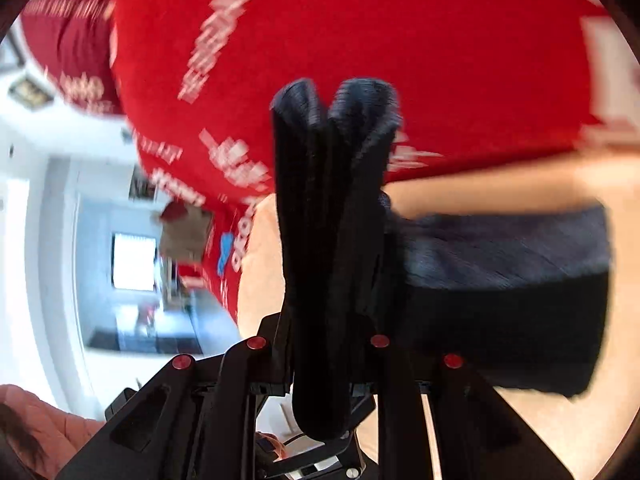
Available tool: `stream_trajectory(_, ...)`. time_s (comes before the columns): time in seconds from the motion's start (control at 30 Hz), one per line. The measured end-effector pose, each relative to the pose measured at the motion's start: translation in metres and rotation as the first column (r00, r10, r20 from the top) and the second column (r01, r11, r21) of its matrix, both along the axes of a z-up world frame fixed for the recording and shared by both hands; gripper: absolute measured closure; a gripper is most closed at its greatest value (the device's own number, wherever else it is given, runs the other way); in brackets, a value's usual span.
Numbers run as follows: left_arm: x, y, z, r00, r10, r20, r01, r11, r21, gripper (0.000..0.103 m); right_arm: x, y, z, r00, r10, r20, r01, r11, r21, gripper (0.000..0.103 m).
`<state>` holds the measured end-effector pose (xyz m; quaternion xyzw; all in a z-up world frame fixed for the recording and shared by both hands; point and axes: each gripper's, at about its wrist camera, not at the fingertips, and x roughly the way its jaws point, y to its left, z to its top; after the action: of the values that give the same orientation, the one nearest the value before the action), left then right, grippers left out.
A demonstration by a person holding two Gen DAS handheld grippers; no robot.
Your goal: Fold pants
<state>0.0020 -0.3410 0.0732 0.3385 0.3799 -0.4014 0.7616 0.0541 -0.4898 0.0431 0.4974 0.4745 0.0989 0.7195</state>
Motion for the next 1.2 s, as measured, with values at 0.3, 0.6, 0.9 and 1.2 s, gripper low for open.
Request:
stream_trajectory(0.3,-0.060,-0.053,-0.085,0.990,-0.119,-0.072,0.130,0.976,0.176,0.053,-0.097,-0.047,-0.116,0.973,-0.163,-0.161,0.175,0.983,0.063,0.079)
stream_trajectory(0.6,-0.051,-0.020,-0.069,0.978,-0.113,-0.178,0.145,0.973,0.179,0.049,-0.109,-0.045,-0.119,0.959,-0.184,-0.216,0.191,0.981,0.015,0.073)
stream_trajectory(0.9,0.050,0.026,-0.051,0.960,0.216,-0.177,-0.188,0.969,0.162,0.019,-0.151,-0.048,-0.102,0.935,-0.255,-0.245,0.263,0.965,0.000,0.049)
stream_trajectory(1.2,0.095,0.051,-0.104,0.853,0.418,-0.311,-0.358,0.904,0.234,0.019,-0.139,-0.041,-0.094,0.880,-0.285,-0.379,0.163,0.932,-0.323,0.088)
